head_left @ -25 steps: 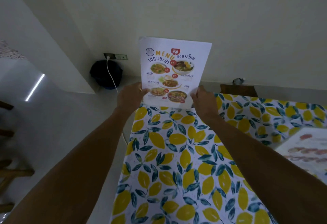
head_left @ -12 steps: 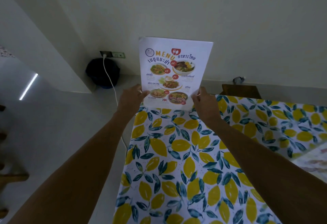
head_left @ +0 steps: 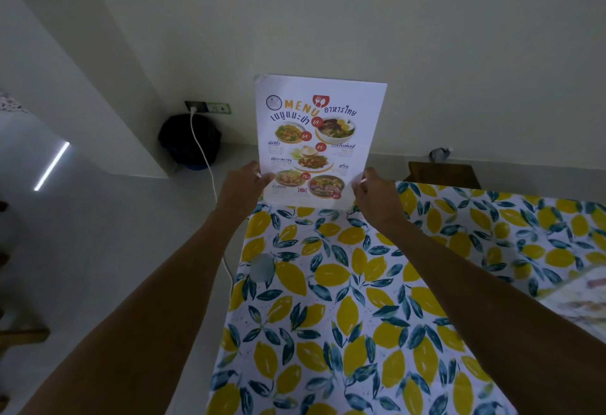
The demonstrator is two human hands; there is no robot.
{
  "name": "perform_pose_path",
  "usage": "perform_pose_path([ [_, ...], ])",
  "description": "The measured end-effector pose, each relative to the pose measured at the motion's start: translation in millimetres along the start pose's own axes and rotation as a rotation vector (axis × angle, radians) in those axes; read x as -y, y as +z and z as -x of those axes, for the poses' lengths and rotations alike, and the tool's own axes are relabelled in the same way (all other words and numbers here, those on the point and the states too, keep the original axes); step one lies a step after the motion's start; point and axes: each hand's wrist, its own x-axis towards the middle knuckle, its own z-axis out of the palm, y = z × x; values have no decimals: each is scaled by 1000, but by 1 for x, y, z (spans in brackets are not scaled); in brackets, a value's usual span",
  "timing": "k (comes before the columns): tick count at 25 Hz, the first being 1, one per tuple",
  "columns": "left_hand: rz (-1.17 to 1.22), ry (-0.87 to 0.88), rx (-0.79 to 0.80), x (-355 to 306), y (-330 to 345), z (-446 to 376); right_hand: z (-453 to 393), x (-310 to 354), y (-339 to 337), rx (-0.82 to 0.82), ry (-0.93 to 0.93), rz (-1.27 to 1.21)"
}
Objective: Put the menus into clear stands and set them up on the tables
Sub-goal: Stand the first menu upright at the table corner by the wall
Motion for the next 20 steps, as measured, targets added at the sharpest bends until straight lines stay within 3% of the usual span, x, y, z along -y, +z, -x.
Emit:
perform_pose_path([
  [15, -49, -49, -23, -12, -11, 15, 10, -5, -17, 18, 69, -79],
  [20, -72, -143, -30, -32, -14, 43, 31, -17, -33, 13, 36, 12],
])
